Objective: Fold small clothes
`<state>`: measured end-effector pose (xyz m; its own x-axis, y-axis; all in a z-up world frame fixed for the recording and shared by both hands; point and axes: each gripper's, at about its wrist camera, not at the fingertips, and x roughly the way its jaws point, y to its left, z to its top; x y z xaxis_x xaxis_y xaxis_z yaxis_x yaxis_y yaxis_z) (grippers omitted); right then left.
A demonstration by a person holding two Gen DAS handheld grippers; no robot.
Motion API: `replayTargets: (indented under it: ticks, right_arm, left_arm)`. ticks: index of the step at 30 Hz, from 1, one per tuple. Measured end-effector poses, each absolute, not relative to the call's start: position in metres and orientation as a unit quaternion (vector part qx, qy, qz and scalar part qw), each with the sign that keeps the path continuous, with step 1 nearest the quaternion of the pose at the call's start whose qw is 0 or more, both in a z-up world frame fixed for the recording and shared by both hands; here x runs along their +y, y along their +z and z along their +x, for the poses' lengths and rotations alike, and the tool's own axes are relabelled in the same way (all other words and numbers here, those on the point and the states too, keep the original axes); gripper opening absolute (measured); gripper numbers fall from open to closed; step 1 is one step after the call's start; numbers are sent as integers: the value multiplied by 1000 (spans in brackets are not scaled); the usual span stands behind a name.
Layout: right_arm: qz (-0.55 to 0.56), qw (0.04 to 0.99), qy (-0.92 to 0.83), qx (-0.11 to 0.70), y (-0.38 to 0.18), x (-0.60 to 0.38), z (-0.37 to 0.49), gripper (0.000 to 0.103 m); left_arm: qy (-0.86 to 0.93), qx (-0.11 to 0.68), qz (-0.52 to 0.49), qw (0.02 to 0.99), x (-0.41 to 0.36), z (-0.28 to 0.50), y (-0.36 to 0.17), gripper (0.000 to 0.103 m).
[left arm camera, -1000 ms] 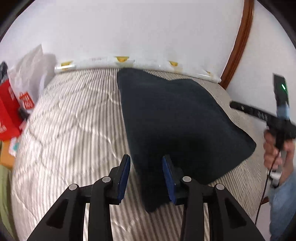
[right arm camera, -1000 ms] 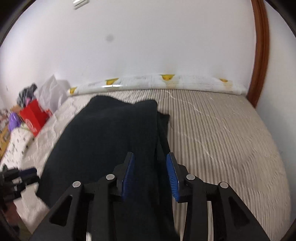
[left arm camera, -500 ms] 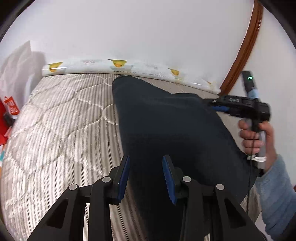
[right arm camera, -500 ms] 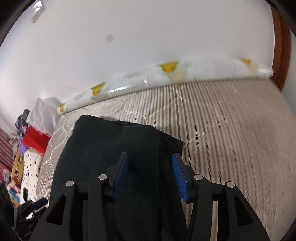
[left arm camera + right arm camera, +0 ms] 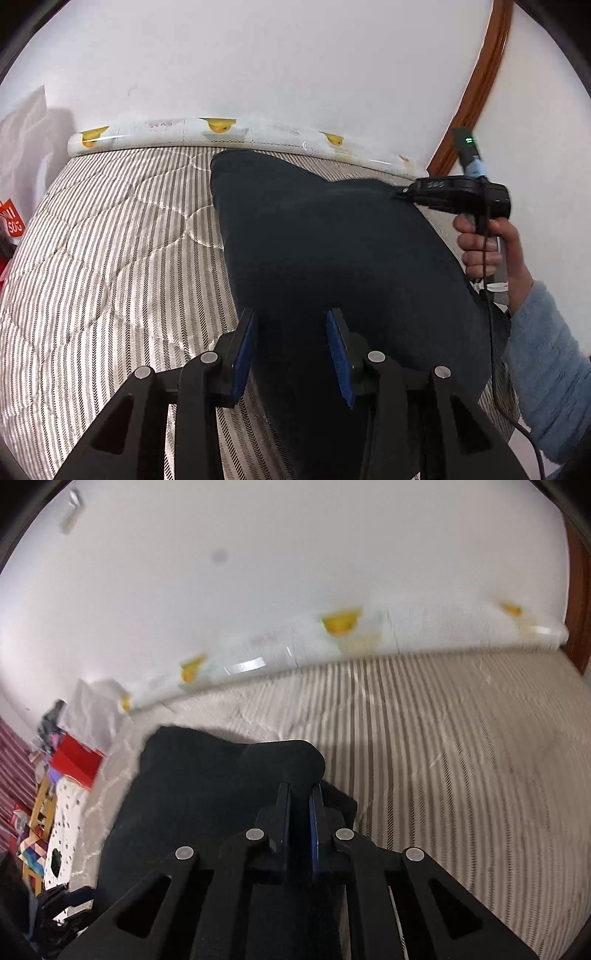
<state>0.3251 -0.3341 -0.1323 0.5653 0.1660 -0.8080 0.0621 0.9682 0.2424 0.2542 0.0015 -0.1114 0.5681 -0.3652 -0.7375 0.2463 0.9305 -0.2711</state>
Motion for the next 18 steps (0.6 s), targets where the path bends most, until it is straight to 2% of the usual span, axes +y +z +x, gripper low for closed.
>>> replayTargets:
  ticks: [8, 18]
  right_arm:
    - [102, 898, 18, 428, -92, -336, 249, 36]
    - [11, 898, 32, 439, -113, -302, 161, 36]
  left_arm:
    - [-161, 441, -73, 880, 10, 239, -106, 38]
    - [-149, 445, -80, 879, 15, 216, -105, 38]
